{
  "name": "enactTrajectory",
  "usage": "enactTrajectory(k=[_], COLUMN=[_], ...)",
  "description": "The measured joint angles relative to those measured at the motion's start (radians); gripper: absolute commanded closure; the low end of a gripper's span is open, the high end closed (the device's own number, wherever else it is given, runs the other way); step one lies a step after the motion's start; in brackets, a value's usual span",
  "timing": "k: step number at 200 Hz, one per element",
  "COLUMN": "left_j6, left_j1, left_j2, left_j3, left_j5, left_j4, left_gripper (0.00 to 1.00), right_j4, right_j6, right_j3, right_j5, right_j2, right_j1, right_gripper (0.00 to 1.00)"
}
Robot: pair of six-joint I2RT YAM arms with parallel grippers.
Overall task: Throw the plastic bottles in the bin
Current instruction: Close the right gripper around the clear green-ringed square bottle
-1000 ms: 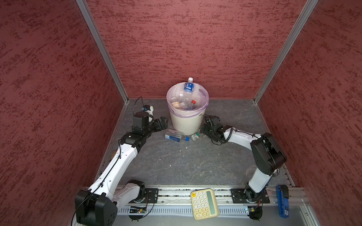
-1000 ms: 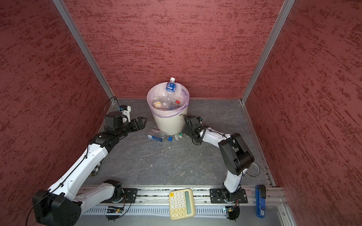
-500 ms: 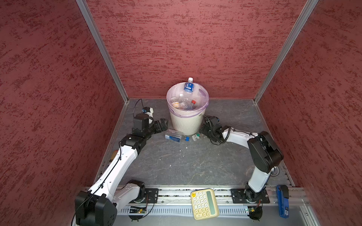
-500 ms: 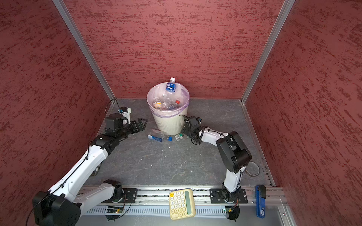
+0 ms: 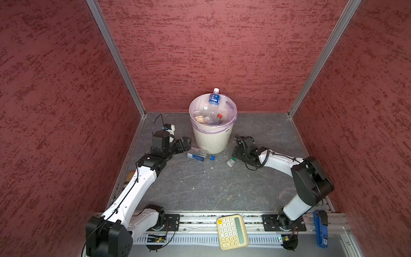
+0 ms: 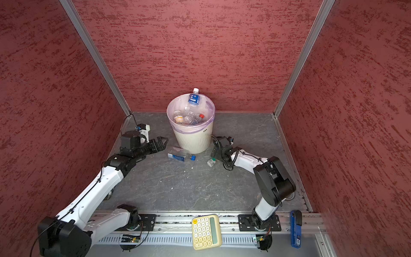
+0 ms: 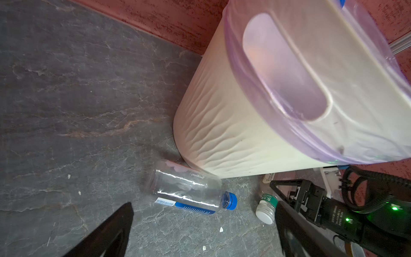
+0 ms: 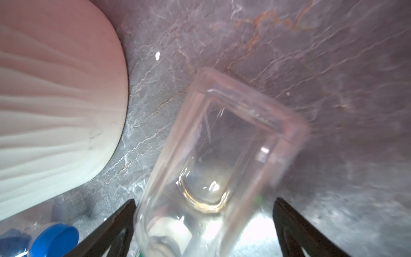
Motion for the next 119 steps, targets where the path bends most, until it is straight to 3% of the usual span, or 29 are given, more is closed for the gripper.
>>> enactTrajectory(k=[119], left_j6=[-0.029], left_j1=[-0.057], left_j2=[-0.026], left_j3=[-0.053], left_j5=[-0.005], left_j4=[-0.005], left_gripper=[0.0], right_j4=[-0.05], right_j6=[-0.109], right_j3=[-0.024], right_j5=[0.012], right_j2=[-0.043], right_j1=[-0.017], right_gripper=[0.05])
